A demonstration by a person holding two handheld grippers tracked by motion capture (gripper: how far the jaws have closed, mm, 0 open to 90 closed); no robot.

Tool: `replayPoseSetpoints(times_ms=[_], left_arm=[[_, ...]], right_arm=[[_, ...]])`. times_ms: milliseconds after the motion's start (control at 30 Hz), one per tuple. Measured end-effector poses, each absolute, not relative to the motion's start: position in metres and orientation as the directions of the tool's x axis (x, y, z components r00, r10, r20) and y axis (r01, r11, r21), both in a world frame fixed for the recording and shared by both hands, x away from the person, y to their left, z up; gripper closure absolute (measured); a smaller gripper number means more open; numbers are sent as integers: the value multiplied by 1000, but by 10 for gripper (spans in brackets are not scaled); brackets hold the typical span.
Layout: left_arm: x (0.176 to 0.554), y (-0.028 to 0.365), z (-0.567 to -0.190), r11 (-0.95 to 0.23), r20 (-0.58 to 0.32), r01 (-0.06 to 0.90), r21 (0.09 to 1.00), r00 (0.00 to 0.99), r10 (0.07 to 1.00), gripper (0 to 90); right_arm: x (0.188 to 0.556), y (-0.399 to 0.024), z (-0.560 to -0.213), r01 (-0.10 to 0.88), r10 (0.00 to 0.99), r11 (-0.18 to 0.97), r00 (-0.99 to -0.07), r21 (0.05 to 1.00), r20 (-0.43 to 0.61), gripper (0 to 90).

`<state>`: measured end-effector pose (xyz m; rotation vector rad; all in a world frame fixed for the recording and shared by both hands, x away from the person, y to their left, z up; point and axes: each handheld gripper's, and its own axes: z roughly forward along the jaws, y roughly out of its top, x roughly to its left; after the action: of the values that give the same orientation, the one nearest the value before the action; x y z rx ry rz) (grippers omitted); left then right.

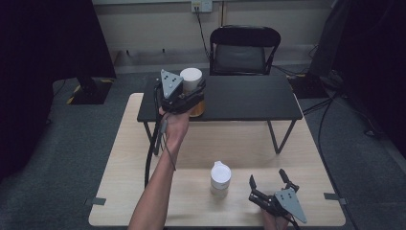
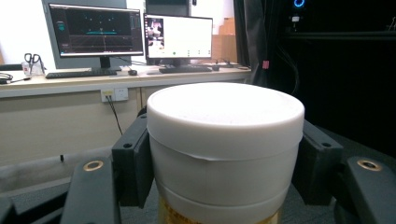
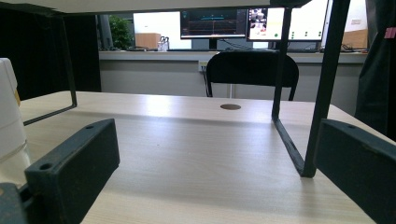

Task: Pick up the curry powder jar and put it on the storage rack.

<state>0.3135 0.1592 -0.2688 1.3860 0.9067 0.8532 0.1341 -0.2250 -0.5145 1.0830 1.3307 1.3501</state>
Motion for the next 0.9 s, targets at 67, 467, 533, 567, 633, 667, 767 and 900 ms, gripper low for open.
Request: replayPoseSetpoints(times_ms=[67, 467, 533, 567, 633, 667, 767, 900], left_arm=[[314, 160, -270, 24, -34, 28, 999, 427, 904, 343], [312, 159, -278, 14, -8, -11, 1000, 425, 905, 341], [313, 160, -279, 20, -13, -13, 1000, 428, 904, 340], [313, 160, -279, 23, -16, -12, 1000, 427, 904, 340], [313, 160, -281, 36, -27, -12, 999, 429, 903, 339], [313, 160, -281, 28, -19, -16, 999, 427, 904, 338], [314, 160, -282, 39, -24, -27, 999, 423, 906, 282], [316, 163, -280, 65, -59, 0, 998, 422, 905, 157]], right_arm=[[134, -225, -514, -29, 982, 11, -187, 1000, -16, 0], [134, -224, -514, -29, 983, 10, -184, 1000, -15, 0], [134, -224, -515, -30, 983, 11, -182, 999, -16, 0], [134, -224, -514, -29, 983, 11, -182, 1000, -16, 0], [134, -224, -515, -30, 983, 11, -182, 1000, -16, 0], [134, -224, -515, -30, 983, 11, -182, 999, -16, 0], [134, -224, -514, -30, 983, 11, -182, 1000, -16, 0], [134, -224, -514, -29, 983, 11, -183, 1000, -16, 0]])
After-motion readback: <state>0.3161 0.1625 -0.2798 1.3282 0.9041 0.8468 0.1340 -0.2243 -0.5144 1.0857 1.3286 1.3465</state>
